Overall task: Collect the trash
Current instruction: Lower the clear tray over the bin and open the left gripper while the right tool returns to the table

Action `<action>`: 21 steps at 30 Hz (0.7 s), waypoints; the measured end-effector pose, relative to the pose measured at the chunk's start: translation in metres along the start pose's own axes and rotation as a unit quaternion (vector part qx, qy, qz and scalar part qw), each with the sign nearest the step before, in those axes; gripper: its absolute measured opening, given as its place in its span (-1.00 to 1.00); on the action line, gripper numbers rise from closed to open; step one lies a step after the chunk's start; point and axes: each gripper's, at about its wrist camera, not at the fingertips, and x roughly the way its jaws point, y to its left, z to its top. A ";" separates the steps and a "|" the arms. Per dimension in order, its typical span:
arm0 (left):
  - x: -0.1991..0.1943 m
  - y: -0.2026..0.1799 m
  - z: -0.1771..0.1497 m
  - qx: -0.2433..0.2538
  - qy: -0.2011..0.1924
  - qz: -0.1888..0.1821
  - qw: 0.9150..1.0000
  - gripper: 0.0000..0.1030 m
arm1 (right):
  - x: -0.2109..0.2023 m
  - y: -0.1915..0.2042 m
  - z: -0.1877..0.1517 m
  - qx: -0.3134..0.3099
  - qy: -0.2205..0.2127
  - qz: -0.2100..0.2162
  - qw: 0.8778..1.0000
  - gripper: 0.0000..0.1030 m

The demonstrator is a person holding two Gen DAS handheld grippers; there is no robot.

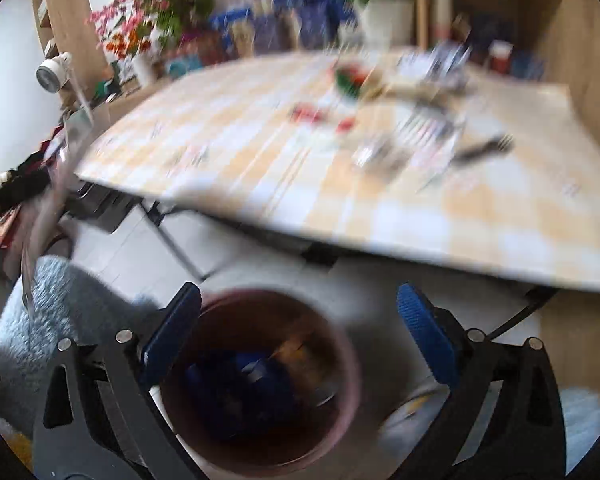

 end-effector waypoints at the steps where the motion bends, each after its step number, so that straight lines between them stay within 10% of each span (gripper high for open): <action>1: 0.003 -0.004 -0.001 0.010 0.001 -0.001 1.000 0.07 | -0.012 -0.005 0.006 -0.013 -0.024 -0.017 0.999 0.88; 9: 0.033 -0.028 -0.015 0.058 0.002 -0.043 0.997 0.07 | -0.057 -0.052 0.010 -0.034 -0.132 -0.104 0.985 0.89; 21: 0.090 -0.066 -0.047 0.117 0.086 -0.057 0.988 0.07 | -0.047 -0.072 0.002 0.028 -0.130 -0.145 0.980 0.89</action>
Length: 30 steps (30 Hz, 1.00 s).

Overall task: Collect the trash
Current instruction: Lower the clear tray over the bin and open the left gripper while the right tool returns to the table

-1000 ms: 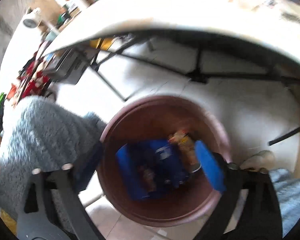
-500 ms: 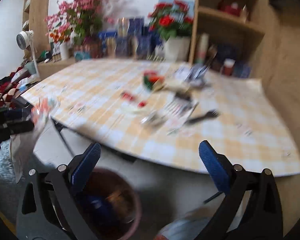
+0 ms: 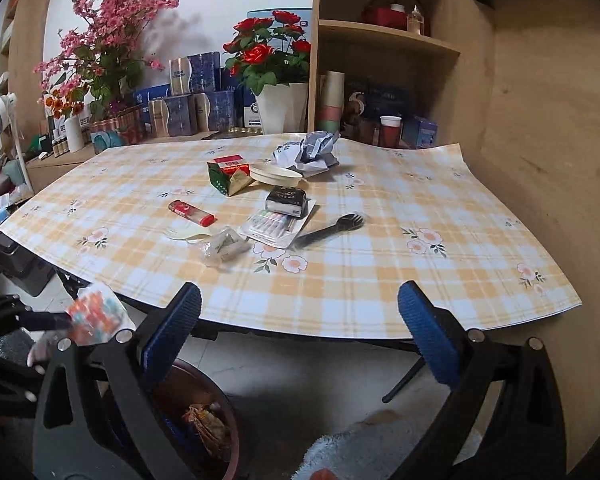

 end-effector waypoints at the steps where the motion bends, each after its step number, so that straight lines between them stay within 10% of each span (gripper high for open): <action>1: 0.003 0.000 -0.001 0.000 0.007 -0.002 1.000 0.07 | 0.000 0.000 -0.001 0.000 0.001 0.001 1.000 0.89; 21: 0.028 0.020 -0.009 -0.052 0.066 -0.020 0.996 0.10 | -0.002 0.000 -0.003 0.006 0.004 0.001 1.000 0.89; 30: 0.021 0.024 -0.007 -0.060 0.047 -0.007 0.997 0.53 | -0.001 0.000 -0.003 0.004 0.006 0.000 1.000 0.89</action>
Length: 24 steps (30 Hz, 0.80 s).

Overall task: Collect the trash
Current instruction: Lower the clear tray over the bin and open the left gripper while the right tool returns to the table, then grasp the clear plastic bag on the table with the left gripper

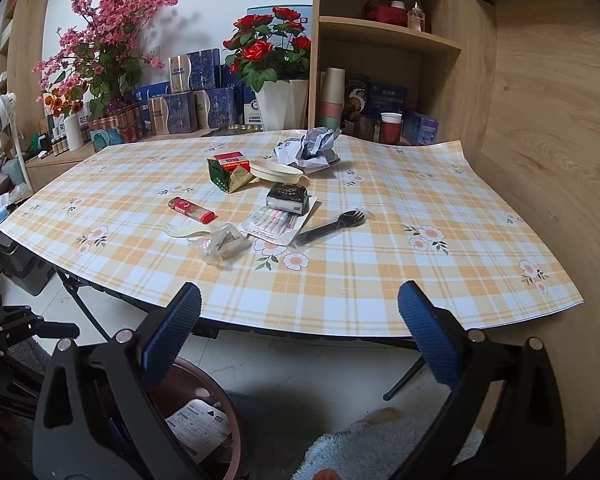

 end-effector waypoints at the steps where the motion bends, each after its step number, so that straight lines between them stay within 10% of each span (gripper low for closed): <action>1: -0.002 0.001 0.001 -0.002 -0.004 0.004 1.000 0.55 | 0.000 0.000 0.000 0.000 0.000 0.000 1.000 0.89; 24: -0.044 0.025 0.012 -0.064 -0.104 0.029 0.992 0.63 | -0.005 -0.018 0.010 0.032 -0.017 0.000 0.999 0.89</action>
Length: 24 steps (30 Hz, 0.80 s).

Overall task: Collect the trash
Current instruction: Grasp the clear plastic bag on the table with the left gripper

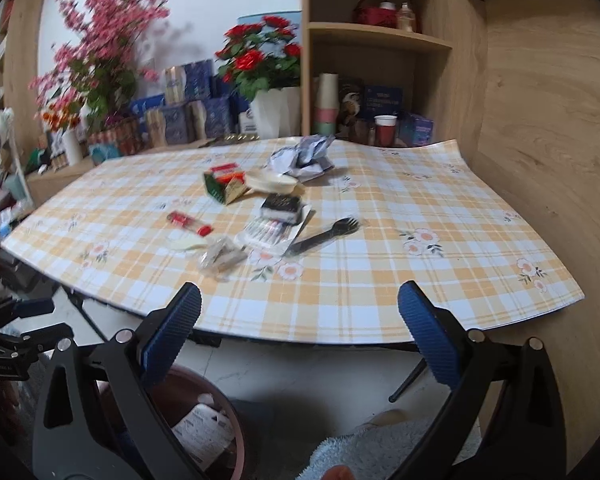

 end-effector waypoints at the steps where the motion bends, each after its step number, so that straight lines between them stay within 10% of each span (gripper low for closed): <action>1: 0.000 0.000 0.003 -0.002 -0.002 0.001 1.000 0.63 | -0.001 -0.002 0.001 0.008 -0.005 0.001 1.000 0.89; 12: 0.047 -0.044 0.072 0.061 0.008 -0.037 0.997 0.63 | 0.010 -0.042 0.032 0.100 -0.048 0.055 0.992 0.89; 24: 0.139 -0.081 0.112 0.100 0.071 -0.048 0.991 0.33 | 0.049 -0.056 0.056 -0.004 0.058 -0.030 0.998 0.89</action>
